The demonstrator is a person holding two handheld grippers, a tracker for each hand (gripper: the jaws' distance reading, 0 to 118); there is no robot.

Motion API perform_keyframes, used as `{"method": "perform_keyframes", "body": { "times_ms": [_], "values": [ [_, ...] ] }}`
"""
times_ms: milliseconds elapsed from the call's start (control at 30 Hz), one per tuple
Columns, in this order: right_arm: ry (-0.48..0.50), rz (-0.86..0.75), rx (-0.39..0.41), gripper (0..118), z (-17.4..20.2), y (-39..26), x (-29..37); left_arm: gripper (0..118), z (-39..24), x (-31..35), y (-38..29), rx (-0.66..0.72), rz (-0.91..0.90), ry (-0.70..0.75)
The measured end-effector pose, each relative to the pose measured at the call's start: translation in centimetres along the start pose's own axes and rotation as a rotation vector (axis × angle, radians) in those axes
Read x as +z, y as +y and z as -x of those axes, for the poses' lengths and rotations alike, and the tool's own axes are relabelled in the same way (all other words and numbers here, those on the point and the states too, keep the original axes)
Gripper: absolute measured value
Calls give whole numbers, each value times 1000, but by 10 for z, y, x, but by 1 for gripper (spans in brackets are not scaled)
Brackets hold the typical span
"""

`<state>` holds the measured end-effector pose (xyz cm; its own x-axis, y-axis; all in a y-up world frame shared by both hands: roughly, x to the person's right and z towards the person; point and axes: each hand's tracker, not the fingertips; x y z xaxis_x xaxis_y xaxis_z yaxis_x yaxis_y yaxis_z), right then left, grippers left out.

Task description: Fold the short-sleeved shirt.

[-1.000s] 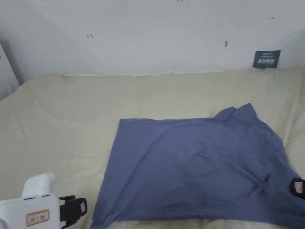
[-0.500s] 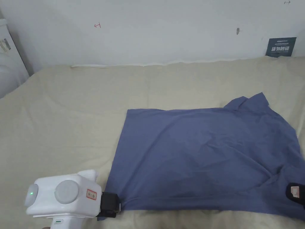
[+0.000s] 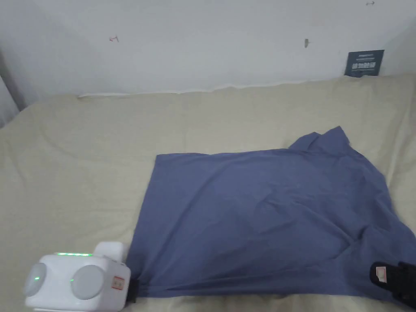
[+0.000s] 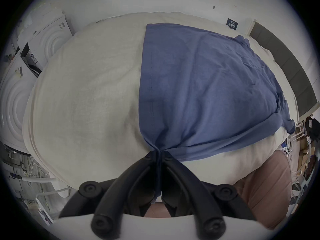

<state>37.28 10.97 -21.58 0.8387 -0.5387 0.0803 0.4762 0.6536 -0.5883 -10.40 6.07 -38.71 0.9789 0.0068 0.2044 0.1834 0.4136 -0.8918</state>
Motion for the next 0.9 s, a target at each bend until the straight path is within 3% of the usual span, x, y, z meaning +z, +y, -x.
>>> {"method": "perform_keyframes", "body": {
  "times_ms": [167,300,333,400,433,600,633,667,700,800,900],
  "values": [
    [-269,73,120,0,-52,32,13,5,9,18,-2,41,-77,-67],
    [-304,172,126,2,-91,50,16,5,12,29,1,96,-109,-102],
    [-289,205,131,21,-96,52,14,5,12,29,2,103,-96,-111],
    [-333,301,137,101,-102,50,6,5,11,28,2,112,-88,-117],
    [-361,349,151,106,-105,45,0,5,10,26,3,118,-83,-120],
    [-373,448,246,103,-115,26,-28,5,11,20,0,167,-72,-130],
    [-378,449,253,93,-115,23,-33,5,12,19,-1,179,-67,-140],
    [-377,443,255,59,-113,21,-35,5,13,18,-2,188,-58,-149],
    [-372,440,254,2,-112,21,-34,5,15,16,-3,196,-47,-154],
    [-376,347,258,2,-100,24,-27,5,16,18,-5,202,-42,-161],
    [-341,367,256,2,-93,32,-18,5,17,23,-5,211,-45,-173]
  ]
}}
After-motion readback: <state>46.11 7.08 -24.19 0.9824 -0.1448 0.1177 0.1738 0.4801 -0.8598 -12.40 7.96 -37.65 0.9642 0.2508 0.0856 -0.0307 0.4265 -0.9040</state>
